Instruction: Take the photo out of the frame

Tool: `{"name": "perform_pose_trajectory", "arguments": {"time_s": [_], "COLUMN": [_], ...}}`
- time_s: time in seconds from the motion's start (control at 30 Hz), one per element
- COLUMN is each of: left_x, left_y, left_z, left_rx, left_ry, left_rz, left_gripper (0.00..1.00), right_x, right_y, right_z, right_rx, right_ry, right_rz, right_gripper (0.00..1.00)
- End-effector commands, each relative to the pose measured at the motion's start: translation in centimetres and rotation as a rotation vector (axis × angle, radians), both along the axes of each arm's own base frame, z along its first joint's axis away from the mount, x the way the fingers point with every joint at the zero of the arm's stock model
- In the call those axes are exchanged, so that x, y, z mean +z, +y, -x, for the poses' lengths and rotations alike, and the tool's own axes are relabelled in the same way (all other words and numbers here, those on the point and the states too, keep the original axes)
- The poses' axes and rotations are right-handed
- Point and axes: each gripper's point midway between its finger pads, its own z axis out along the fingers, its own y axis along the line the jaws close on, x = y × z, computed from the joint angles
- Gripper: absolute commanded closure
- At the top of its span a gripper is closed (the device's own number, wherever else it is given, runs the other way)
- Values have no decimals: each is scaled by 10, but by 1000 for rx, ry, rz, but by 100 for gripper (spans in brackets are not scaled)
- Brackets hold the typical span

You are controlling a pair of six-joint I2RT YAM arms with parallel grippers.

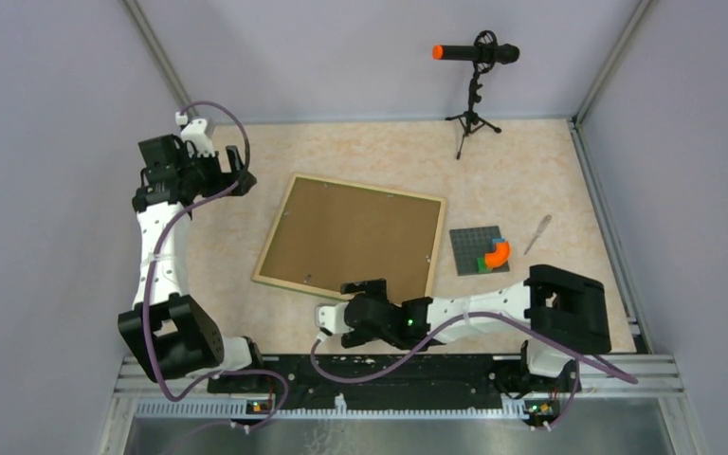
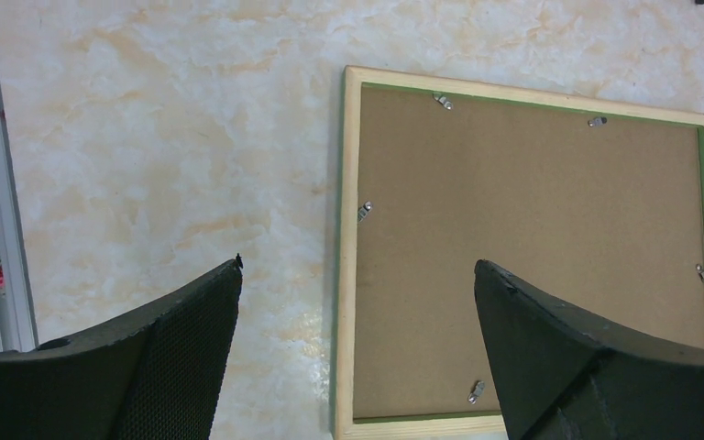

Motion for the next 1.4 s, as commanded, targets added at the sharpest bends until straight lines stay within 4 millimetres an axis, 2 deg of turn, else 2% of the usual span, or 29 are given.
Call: {"name": "perform_pose_trajectory", "arguments": {"time_s": [0.0, 0.1, 0.17, 0.23, 0.27, 0.43, 0.57, 0.7, 0.8, 0.93, 1.07, 1.2, 1.23, 1.37], "left_x": [5, -1, -8, -21, -29, -68, -95, -123, -143, -162, -178, -191, -193, -201], "left_y": [-4, -8, -10, -12, -13, -16, -17, -18, -16, -13, -14, -15, -16, -21], "left_z": [-2, 5, 13, 23, 28, 59, 84, 110, 129, 145, 156, 159, 158, 152], "left_rx": [-54, -92, -119, -156, -179, -272, -351, -444, -513, -576, -615, -628, -629, -622], "left_ry": [-23, 7, 37, 75, 96, 199, 259, 330, 380, 415, 452, 480, 482, 477], "left_rz": [-2, -7, -16, -35, -53, -105, -163, -222, -280, -340, -357, -376, -381, -381], "left_gripper": [1, 1, 1, 1, 1, 1, 1, 1, 1, 1, 1, 2, 2, 2], "right_x": [29, 46, 58, 70, 76, 92, 82, 68, 55, 35, 23, 7, -2, -21], "right_y": [18, 21, 20, 18, 11, -14, -44, -64, -75, -81, -82, -81, -81, -83], "right_z": [23, 23, 10, -13, -35, -115, -183, -230, -258, -284, -299, -310, -312, -310], "right_rx": [34, 40, 4, -41, -93, -250, -397, -474, -522, -562, -575, -589, -595, -604], "right_ry": [141, 223, 308, 406, 439, 525, 582, 619, 649, 673, 679, 680, 693, 745], "right_rz": [-121, -160, -197, -252, -285, -384, -421, -444, -457, -458, -450, -418, -404, -376], "right_gripper": [15, 15, 15, 14, 14, 14, 14, 14, 14, 14, 13, 13, 13, 13]}}
